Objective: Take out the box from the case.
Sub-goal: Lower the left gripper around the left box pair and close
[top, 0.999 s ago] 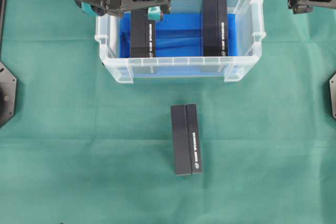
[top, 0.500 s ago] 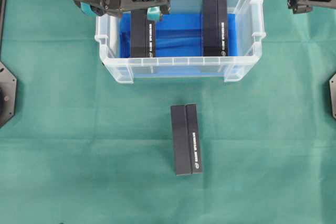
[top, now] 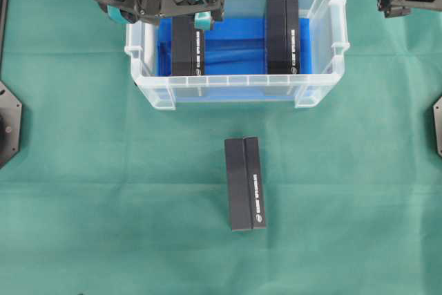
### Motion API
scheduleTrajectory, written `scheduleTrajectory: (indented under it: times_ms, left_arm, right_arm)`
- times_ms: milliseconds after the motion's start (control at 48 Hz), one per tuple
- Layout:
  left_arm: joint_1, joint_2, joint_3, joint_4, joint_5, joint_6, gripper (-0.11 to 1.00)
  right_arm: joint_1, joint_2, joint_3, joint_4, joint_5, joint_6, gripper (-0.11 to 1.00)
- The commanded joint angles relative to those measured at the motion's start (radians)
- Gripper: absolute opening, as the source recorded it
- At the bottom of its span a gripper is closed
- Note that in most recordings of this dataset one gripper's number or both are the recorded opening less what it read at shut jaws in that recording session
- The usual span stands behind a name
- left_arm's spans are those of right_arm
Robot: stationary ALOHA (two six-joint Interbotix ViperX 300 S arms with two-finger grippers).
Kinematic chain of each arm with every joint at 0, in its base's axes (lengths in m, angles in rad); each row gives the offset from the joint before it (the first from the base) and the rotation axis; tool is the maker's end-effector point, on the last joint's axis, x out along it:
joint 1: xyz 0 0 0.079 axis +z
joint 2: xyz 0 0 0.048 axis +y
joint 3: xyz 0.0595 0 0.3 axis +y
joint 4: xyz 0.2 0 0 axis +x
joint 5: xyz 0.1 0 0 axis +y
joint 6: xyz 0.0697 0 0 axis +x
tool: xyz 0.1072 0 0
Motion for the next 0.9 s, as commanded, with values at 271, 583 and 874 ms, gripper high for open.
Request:
scheduleTrajectory:
  times_ms: [271, 583, 874]
  left_arm:
    - [-0.005, -0.008, 0.032, 0.057, -0.029, -0.041, 0.99]
    - [-0.011, 0.029, 0.06, 0.057, -0.091, -0.06, 0.99]
    - [-0.009, 0.075, 0.066, 0.058, -0.123, -0.06, 0.99]
  right_arm:
    - [-0.002, -0.005, -0.008, -0.005, -0.012, -0.005, 0.94]
    - [-0.002, -0.005, -0.008, -0.005, -0.021, -0.009, 0.94]
    - [-0.002, -0.008, -0.005, -0.005, -0.021, -0.009, 0.94]
